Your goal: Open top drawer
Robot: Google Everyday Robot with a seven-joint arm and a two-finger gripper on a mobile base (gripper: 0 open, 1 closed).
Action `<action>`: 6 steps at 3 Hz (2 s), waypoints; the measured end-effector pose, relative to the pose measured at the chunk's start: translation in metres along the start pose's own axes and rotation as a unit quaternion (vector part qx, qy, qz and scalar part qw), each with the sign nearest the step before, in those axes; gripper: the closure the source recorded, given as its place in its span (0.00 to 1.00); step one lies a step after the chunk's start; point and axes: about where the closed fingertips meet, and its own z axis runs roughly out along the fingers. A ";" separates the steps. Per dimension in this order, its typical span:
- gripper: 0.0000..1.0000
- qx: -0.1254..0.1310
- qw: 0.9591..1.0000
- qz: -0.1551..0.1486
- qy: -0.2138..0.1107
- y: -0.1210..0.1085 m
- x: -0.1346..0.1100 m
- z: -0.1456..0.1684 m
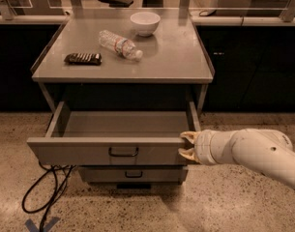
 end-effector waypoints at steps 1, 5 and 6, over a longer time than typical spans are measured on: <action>1.00 0.002 1.000 0.006 0.005 0.017 0.002 -0.011; 1.00 0.004 1.000 0.016 0.011 0.047 -0.001 -0.038; 1.00 0.004 1.000 0.016 0.011 0.047 -0.003 -0.040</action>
Offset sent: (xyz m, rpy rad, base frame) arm -0.1617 -0.0366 -0.0138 0.0065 0.0234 -0.1150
